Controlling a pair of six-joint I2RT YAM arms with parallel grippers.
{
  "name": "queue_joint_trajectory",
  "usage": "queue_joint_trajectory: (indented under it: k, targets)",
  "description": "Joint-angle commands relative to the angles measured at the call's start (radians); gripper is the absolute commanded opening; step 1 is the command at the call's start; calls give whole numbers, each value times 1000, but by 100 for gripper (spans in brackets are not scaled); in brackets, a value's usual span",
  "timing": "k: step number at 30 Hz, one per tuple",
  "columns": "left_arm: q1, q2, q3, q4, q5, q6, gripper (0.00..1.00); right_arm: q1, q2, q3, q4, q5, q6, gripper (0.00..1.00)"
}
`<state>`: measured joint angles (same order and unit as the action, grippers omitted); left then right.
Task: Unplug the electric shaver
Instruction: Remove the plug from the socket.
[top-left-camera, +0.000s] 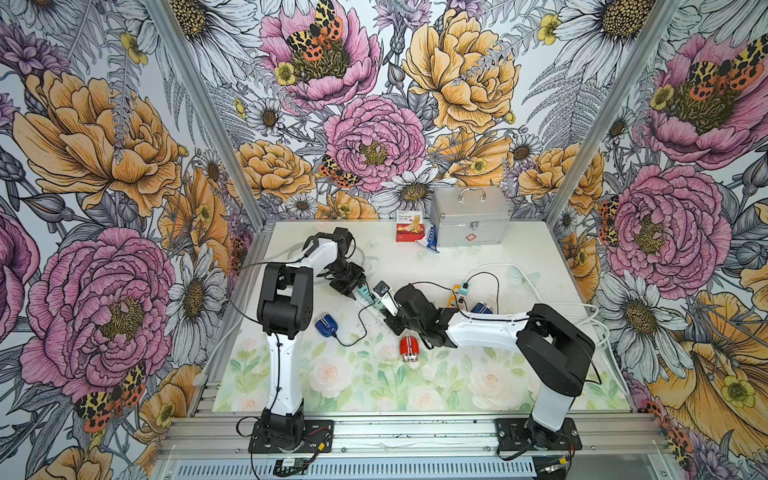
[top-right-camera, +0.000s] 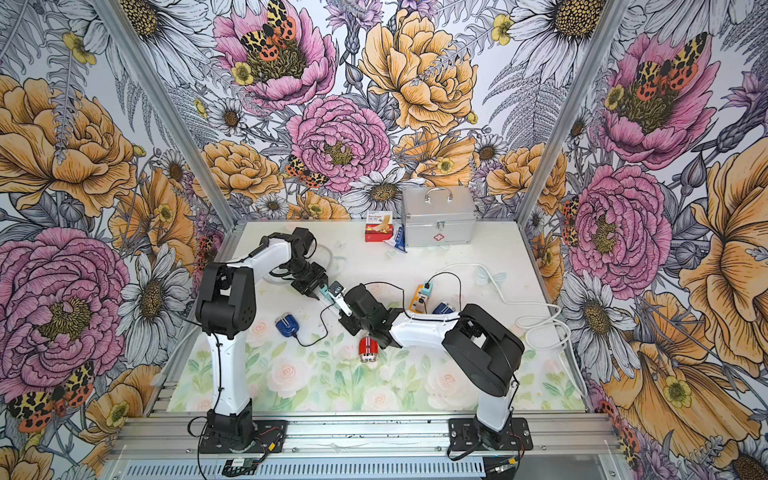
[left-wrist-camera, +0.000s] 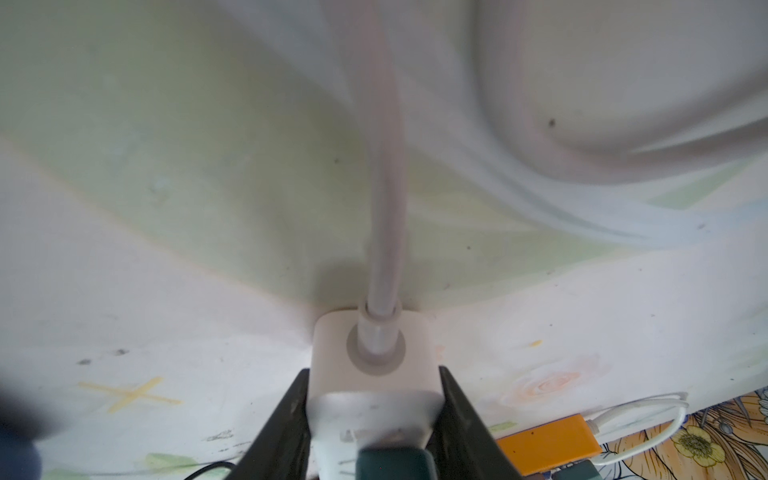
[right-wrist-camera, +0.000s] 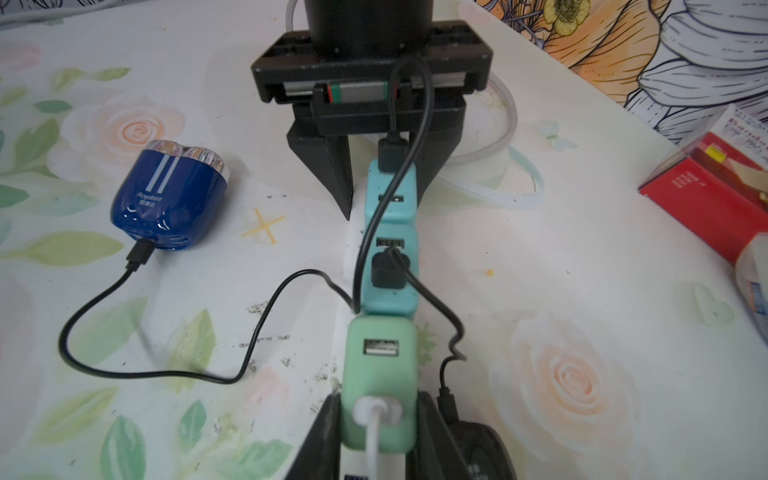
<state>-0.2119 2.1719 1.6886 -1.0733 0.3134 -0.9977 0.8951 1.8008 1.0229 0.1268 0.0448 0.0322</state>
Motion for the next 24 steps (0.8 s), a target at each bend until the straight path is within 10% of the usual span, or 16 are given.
queue_joint_trajectory:
  k: [1,6,16,24]
  targets:
    - [3,38,18,93,-29,-44,44,2,-25,28,55,-265,95,5]
    - [-2,40,22,93,-31,-46,44,15,-11,30,78,-257,112,5]
    - [-1,47,44,93,-26,-55,44,116,-4,47,33,192,-153,2]
    - [0,50,47,93,-34,-49,45,16,-57,33,5,-114,43,2]
